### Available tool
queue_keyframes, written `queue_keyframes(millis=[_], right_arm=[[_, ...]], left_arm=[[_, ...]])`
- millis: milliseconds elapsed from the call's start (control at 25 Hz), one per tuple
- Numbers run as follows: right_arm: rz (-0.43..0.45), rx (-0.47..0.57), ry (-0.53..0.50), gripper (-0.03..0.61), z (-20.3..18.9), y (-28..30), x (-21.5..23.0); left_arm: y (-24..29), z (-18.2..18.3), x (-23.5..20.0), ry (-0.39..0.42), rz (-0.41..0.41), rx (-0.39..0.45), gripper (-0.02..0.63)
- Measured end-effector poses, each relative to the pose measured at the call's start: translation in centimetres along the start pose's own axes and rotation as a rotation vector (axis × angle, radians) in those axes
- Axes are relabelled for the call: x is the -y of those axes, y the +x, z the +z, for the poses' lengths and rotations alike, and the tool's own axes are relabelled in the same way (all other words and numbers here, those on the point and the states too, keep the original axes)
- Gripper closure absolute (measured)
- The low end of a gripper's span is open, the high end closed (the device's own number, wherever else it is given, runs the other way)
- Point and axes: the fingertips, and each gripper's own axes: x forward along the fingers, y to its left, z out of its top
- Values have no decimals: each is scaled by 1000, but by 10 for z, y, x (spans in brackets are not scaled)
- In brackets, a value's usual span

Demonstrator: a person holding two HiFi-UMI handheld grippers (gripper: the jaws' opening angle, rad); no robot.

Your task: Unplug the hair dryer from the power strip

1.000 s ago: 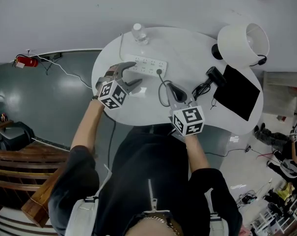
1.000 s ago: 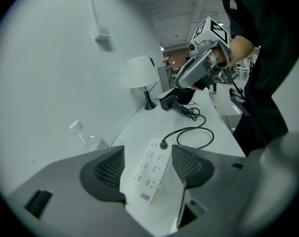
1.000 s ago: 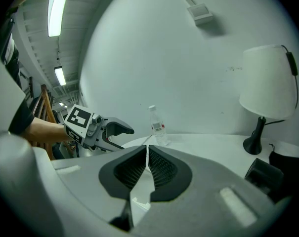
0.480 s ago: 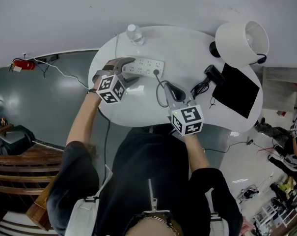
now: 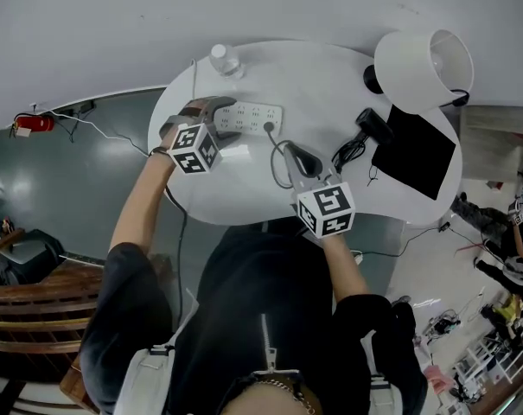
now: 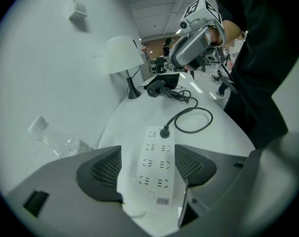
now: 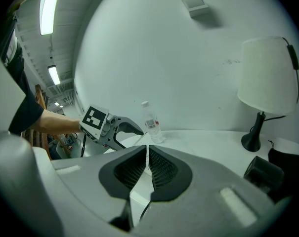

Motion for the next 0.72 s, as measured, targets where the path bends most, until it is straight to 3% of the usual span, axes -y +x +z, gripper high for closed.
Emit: queue_keyframes(millis=[720], right_arm=[[-17, -11, 48, 571, -5, 14, 6]], left_arm=[[50, -24, 11, 27, -158, -46, 278]])
